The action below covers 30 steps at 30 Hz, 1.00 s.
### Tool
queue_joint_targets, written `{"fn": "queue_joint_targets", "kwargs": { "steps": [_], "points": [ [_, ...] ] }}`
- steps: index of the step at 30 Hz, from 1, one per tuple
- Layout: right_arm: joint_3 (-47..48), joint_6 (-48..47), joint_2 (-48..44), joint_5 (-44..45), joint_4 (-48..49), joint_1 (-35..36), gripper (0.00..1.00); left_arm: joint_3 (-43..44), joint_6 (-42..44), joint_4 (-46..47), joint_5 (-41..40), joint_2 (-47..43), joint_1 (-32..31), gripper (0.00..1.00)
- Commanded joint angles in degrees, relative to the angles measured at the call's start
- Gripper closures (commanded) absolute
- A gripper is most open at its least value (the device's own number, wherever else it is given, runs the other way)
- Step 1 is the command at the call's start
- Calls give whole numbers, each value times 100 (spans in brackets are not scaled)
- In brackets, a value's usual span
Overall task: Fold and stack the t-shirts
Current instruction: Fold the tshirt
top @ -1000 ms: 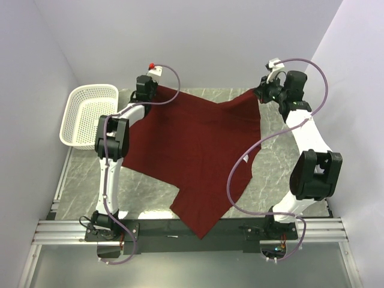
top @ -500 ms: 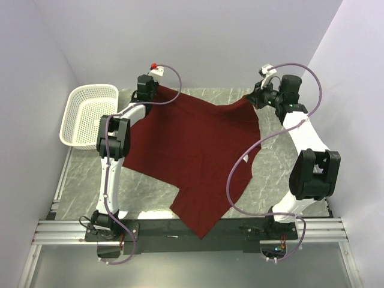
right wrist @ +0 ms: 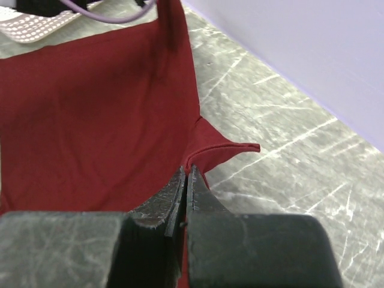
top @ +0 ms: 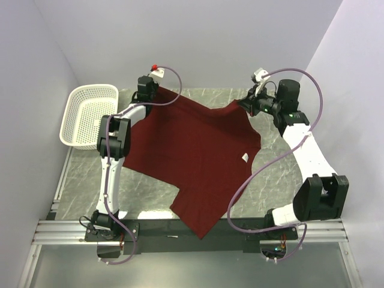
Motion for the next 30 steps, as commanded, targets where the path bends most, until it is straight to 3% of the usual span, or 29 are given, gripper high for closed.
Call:
{"fn": "queue_joint_targets", "kwargs": {
  "steps": [1,30],
  "points": [
    [-62,-140,-248,-158,-184,74,100,-58,136,325,-113,12,6,100],
    [-510,-386,-784,79,-632,180,100,-1218,496,1160,-455,-753,6,100]
  ]
}}
